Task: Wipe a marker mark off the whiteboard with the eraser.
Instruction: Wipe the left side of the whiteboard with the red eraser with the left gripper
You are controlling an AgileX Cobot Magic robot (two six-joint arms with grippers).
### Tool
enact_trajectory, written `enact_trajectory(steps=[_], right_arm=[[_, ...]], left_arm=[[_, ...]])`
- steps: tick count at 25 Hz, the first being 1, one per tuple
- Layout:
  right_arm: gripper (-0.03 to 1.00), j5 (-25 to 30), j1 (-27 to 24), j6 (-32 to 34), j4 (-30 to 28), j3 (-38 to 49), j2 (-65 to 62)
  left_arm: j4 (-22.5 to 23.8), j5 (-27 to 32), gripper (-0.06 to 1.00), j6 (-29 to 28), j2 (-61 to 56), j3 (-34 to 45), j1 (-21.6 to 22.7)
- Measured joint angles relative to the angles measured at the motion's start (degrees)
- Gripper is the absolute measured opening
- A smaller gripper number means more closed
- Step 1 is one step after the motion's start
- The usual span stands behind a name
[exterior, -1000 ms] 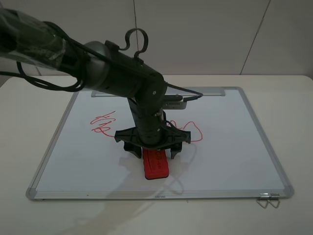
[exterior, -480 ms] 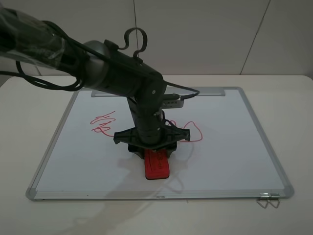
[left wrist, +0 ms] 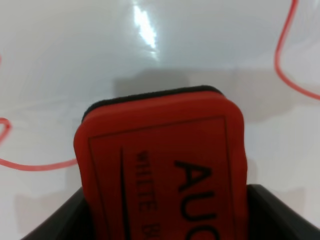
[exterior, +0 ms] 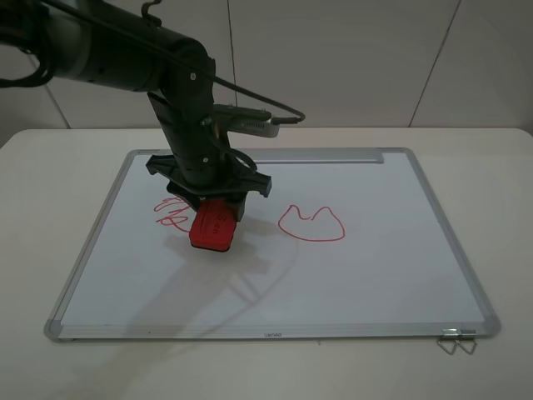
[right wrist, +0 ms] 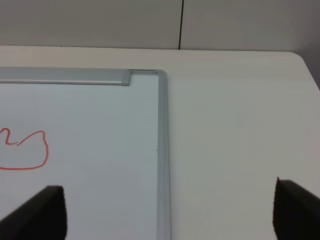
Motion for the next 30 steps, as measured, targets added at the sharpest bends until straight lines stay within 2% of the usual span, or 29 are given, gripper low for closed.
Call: enact_trajectory(steps=[5, 9, 17, 20, 25, 30], right_arm=[[0.71, 0.00, 0.00, 0.00, 0.00, 0.00, 0.00], [0.71, 0.00, 0.00, 0.00, 0.00, 0.00, 0.00], [0.71, 0.00, 0.00, 0.00, 0.00, 0.00, 0.00], [0.71, 0.00, 0.00, 0.00, 0.00, 0.00, 0.00], [0.71, 0.00, 0.00, 0.00, 0.00, 0.00, 0.00], [0.71, 0.00, 0.00, 0.00, 0.00, 0.00, 0.00]], left_arm=[[0.11, 2.39, 0.58, 12.09, -0.11, -0.01, 7.49], [0.51, 1.61, 0.58, 21.26, -0.11, -0.01, 13.08], [0.46, -1.16, 0.58, 36.33, 2.77, -0.01, 20.37], [0.41, -2.09, 0.58, 39.30, 6.73, -0.06, 21.42], [-0.64, -3.03, 0.58, 40.34, 8.52, -0.39, 21.53], [-0.68, -3.44, 0.58, 40.34, 9.80, -0.91, 19.04]])
